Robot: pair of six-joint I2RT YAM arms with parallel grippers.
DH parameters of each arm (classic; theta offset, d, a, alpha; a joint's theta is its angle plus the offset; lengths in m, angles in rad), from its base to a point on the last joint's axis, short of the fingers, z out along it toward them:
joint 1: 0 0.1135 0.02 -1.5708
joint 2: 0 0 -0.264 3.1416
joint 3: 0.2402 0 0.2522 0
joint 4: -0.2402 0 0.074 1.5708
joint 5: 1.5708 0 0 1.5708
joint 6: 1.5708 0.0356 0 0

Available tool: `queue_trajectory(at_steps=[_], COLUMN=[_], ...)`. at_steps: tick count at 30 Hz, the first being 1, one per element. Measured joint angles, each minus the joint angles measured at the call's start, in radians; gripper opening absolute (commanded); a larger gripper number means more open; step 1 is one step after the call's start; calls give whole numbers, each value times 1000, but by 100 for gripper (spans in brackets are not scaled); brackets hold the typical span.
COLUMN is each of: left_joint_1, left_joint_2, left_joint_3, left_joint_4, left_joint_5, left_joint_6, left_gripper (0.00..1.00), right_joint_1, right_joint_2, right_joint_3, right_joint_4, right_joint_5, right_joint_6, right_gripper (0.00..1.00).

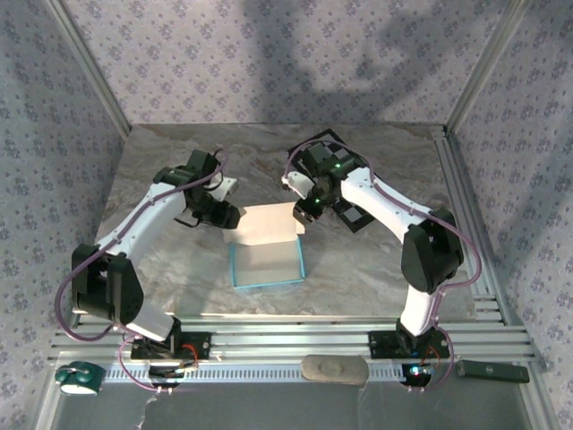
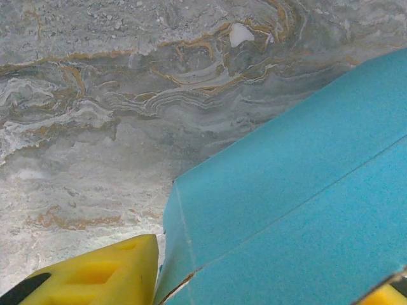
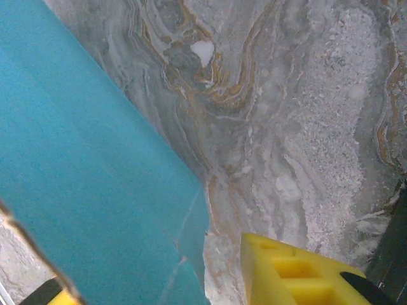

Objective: Fold the paper box

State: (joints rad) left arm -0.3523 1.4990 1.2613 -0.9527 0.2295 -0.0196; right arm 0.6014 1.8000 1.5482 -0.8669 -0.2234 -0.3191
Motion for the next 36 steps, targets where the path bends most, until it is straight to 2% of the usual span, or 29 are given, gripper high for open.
queue_trajectory(at_steps=[7,13,15,18,20,27,36], left_joint_1=[-3,-9,-14,-21,-31,-70,-82], left_joint_2=[-9,-13,-13,-18,-26,-37,-106], left_joint_3=[-11,-21,-21,-28,-34,-51,-92], left_joint_4=[11,13,14,21,28,59,177], left_joint_5=[-21,-39,-46,-66,-81,-146,-251], left_joint_6=[-19,-39,-50,-82,-115,-218,-380], left_gripper=[39,29,22,5,0,0,0], right_joint_1=[1,8,13,19,24,50,123], right_joint_2=[-19,-20,-20,-30,-41,-75,-164], right_joint_3=[-10,-10,-14,-31,-45,-100,-193], right_joint_4=[33,38,43,63,76,132,274], right_joint_5=[4,19,24,29,31,89,231], right_joint_6=[15,22,28,47,61,157,386], right_gripper=[21,14,11,5,2,0,0])
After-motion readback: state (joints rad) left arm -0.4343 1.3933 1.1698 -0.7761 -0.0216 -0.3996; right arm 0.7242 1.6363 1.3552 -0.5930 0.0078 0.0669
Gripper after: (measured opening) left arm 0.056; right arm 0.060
